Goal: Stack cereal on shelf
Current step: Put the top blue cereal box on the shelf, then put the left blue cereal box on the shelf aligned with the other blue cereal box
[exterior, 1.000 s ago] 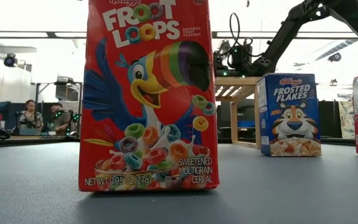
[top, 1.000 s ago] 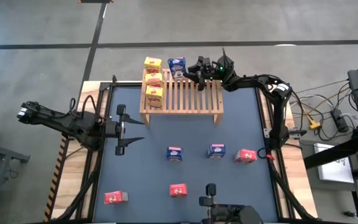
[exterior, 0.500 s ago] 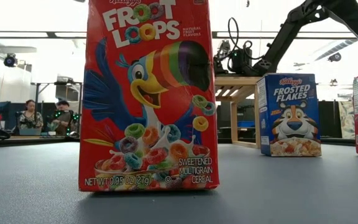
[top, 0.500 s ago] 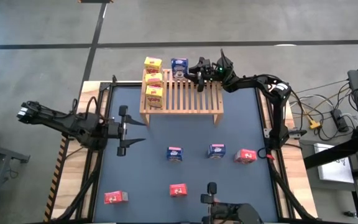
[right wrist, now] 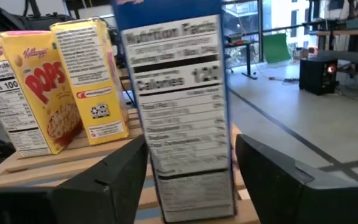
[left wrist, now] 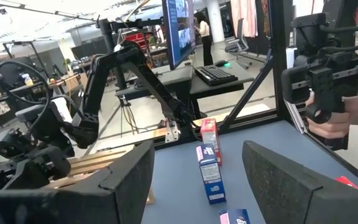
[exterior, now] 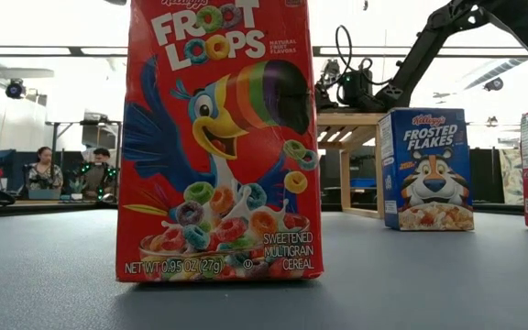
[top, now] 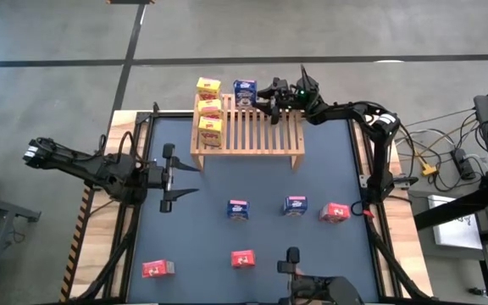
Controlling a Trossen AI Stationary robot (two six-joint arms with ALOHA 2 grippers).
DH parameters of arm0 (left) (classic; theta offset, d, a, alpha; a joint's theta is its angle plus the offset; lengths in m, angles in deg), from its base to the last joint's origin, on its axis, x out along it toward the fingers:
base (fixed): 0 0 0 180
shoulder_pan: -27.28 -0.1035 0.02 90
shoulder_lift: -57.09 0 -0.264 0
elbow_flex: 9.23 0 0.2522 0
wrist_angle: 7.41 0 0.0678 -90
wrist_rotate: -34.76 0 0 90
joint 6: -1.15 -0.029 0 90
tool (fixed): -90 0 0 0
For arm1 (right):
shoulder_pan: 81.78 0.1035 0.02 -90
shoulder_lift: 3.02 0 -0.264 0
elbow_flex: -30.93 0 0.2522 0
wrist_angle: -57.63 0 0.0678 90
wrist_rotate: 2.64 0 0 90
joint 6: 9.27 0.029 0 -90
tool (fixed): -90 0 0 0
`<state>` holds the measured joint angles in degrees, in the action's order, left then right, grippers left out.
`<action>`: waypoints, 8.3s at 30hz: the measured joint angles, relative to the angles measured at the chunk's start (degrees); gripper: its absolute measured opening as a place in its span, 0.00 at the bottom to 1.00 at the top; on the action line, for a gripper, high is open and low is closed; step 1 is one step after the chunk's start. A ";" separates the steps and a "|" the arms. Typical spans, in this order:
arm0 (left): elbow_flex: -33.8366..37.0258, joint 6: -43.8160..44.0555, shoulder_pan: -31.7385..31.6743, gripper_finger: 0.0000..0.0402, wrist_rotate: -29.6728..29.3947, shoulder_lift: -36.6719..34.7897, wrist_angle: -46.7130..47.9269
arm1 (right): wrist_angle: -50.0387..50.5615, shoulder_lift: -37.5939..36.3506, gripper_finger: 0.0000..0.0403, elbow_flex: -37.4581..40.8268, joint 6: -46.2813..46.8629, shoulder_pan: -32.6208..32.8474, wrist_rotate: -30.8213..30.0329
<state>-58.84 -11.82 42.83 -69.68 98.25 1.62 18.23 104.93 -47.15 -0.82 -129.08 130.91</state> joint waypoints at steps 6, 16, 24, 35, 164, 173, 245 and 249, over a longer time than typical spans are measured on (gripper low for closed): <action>0.00 0.00 0.00 0.57 0.00 0.00 0.02 | 5.69 -1.99 0.63 0.08 -0.40 -0.59 -0.04; 0.00 0.20 -0.01 0.57 -0.06 0.00 0.04 | 9.81 -10.69 0.63 4.10 -4.07 -0.66 -0.09; 0.00 0.37 0.00 0.57 -0.20 0.00 0.04 | 10.94 -24.77 0.62 13.44 -1.47 0.85 1.56; 0.00 2.49 -0.08 0.57 -2.89 2.78 -0.31 | 12.38 -49.35 0.60 31.46 -4.90 15.56 -10.27; -25.22 21.61 -1.08 0.43 -3.61 44.81 14.81 | 12.71 -59.05 0.60 46.36 -6.59 34.44 -24.89; -25.22 22.01 -1.23 0.43 -9.40 42.76 14.00 | 12.56 -50.07 0.78 42.61 -6.99 38.04 -30.97; -25.11 22.47 -1.42 0.43 -14.15 42.36 8.72 | 11.78 -27.20 0.81 27.94 -4.70 42.43 -28.09; -25.11 22.45 -1.42 0.43 -14.09 42.36 8.51 | 11.81 -27.20 0.81 27.95 -5.13 42.67 -28.06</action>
<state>-83.96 10.62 41.41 -83.77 140.61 10.13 30.04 77.73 -19.19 -5.95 -86.41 102.85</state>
